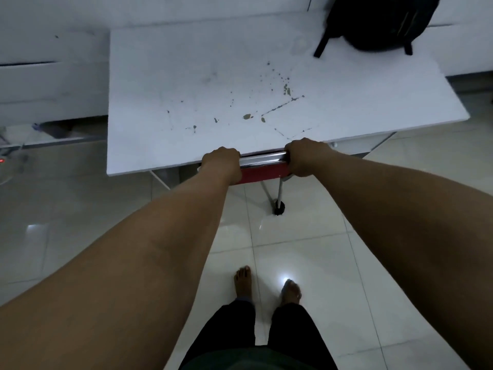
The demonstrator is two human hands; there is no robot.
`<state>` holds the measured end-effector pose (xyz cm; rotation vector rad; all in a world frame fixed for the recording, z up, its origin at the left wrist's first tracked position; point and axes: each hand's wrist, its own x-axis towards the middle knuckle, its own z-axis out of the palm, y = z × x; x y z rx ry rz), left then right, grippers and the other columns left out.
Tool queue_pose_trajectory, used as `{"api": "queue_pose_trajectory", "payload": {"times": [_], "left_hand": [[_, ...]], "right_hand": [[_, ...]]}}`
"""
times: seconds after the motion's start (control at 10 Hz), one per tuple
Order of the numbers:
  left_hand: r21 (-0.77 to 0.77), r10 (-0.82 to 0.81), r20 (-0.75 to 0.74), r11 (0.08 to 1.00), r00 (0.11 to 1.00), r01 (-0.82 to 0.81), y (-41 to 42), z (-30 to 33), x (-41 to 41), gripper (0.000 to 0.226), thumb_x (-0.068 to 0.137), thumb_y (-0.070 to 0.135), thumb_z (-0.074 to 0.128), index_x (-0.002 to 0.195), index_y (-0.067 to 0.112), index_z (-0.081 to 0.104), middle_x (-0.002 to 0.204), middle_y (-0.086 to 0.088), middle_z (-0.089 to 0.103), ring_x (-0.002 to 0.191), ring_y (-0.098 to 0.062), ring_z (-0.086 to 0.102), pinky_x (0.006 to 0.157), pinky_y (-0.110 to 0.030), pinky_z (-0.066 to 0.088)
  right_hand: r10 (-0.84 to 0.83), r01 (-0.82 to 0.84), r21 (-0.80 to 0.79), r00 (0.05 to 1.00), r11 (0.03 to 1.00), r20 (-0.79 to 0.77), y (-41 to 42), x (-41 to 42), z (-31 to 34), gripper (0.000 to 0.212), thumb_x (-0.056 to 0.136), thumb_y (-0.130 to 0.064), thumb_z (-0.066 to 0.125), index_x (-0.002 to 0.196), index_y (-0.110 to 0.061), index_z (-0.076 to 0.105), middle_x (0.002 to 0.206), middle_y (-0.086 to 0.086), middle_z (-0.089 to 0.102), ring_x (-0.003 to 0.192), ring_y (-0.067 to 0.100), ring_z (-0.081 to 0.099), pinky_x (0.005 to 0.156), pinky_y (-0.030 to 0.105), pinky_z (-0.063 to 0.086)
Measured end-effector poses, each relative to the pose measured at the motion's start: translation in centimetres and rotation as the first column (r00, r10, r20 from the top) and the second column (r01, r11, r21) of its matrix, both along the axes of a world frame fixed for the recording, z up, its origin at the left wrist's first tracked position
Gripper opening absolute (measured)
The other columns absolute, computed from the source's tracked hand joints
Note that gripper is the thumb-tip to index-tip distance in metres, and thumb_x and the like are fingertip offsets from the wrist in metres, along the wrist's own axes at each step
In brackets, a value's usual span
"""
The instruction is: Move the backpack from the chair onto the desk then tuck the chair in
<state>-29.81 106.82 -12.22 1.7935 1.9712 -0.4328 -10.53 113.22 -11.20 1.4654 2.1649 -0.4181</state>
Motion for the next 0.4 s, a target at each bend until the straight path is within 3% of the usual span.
{"api": "queue_pose_trajectory", "payload": {"times": [0.1,0.2,0.3,0.4], "left_hand": [[-0.072,-0.028,-0.082,0.997,0.996,0.022,-0.1,2.1,0.2,0.032,0.084,0.021,0.060,0.116,0.015,0.060,0.110,-0.008,0.061,0.100,-0.028,0.062,0.077,-0.035,0.045],[-0.156,-0.071,-0.115,0.986,0.991,0.053,0.9,5.6,-0.2,0.011,0.085,0.024,0.062,0.091,0.014,0.060,0.104,-0.007,0.061,0.090,-0.028,0.060,0.076,-0.035,0.047],[-0.336,-0.073,-0.149,0.942,0.986,0.020,3.1,9.6,-1.0,0.030,0.087,0.040,0.067,0.103,0.015,0.066,0.128,-0.008,0.063,0.103,-0.029,0.063,0.084,-0.037,0.050],[-0.353,-0.002,-0.147,0.934,0.989,-0.050,4.3,13.2,-1.6,0.067,0.091,0.054,0.061,0.147,0.020,0.047,0.148,-0.006,0.051,0.126,-0.029,0.056,0.100,-0.038,0.045]], "right_hand": [[0.049,-0.044,-0.076,0.997,0.996,0.065,0.4,-0.3,1.8,0.043,0.075,-0.035,0.080,0.111,-0.016,0.067,0.108,0.006,0.068,0.094,0.025,0.066,0.083,0.038,0.058],[0.069,-0.052,-0.110,0.985,0.993,0.158,1.7,-0.5,5.0,0.026,0.073,-0.032,0.061,0.093,-0.016,0.068,0.106,0.007,0.069,0.088,0.026,0.065,0.089,0.040,0.057],[0.052,-0.026,-0.152,0.984,0.988,0.173,3.4,-1.3,9.8,0.018,0.078,-0.033,0.064,0.069,-0.018,0.060,0.092,0.003,0.075,0.074,0.024,0.068,0.092,0.042,0.057],[-0.025,0.049,-0.178,0.990,0.983,0.137,3.6,-1.9,15.4,0.019,0.092,-0.032,0.066,0.079,-0.019,0.062,0.102,0.005,0.077,0.089,0.025,0.074,0.089,0.036,0.055]]}}
